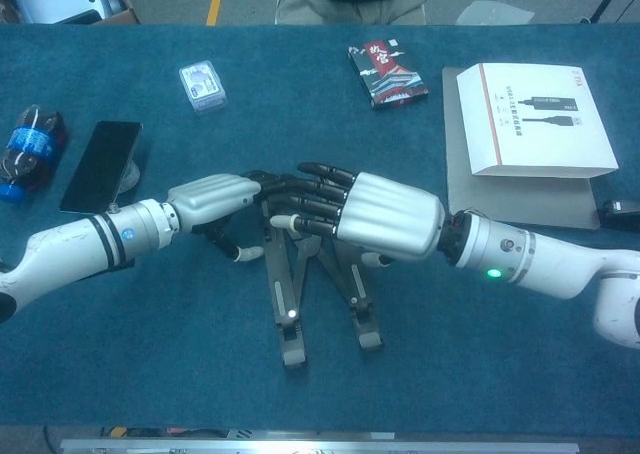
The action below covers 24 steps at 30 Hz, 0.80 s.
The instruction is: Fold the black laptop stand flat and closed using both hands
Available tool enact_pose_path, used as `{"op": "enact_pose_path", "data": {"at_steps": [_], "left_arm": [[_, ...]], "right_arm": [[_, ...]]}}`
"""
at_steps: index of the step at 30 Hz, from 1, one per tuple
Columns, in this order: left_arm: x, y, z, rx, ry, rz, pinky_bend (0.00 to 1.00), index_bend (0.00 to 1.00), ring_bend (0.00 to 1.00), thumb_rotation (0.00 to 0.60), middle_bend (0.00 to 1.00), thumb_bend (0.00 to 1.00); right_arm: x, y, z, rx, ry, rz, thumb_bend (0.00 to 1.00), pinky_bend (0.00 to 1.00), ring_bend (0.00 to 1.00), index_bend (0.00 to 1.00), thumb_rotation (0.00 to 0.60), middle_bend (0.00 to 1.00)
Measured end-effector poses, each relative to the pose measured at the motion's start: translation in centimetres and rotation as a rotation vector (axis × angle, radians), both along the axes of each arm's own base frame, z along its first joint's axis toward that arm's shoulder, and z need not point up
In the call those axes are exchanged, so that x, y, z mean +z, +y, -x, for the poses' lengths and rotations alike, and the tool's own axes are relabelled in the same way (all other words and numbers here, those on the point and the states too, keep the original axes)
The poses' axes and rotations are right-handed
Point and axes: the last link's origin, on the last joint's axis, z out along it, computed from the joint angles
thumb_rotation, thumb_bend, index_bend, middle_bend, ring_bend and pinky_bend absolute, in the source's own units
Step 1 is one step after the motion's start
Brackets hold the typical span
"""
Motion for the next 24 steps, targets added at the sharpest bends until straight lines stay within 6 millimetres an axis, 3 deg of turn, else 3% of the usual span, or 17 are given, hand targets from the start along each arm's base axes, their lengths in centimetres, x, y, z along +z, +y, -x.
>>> {"op": "enact_pose_path", "data": {"at_steps": [8,11,19,24], "left_arm": [[0.1,0.1,0.0,0.001,0.002,0.005,0.02,0.00,0.00,0.595,0.00,0.54],[0.1,0.0,-0.1,0.019,-0.011,0.018,0.02,0.00,0.00,0.518,0.00,0.53],[1.3,0.5,0.4,0.010,0.013,-0.017,0.02,0.00,0.00,0.421,0.00,0.53],[1.8,0.7,0.7,0.020,0.028,-0.037,0.02,0.00,0.00,0.412,0.00,0.53]], "right_arm": [[-0.2,-0.3,-0.2,0.005,-0.002,0.005,0.00,0.00,0.00,0.00,0.600,0.00],[-0.2,-0.3,-0.3,0.010,-0.007,0.018,0.00,0.00,0.00,0.00,0.600,0.00],[0.8,-0.5,-0.1,-0.011,-0.022,0.007,0.00,0.00,0.00,0.00,0.600,0.00],[1.8,-0.4,0.2,-0.034,-0.019,-0.009,0.00,0.00,0.00,0.00,0.600,0.00]]}}
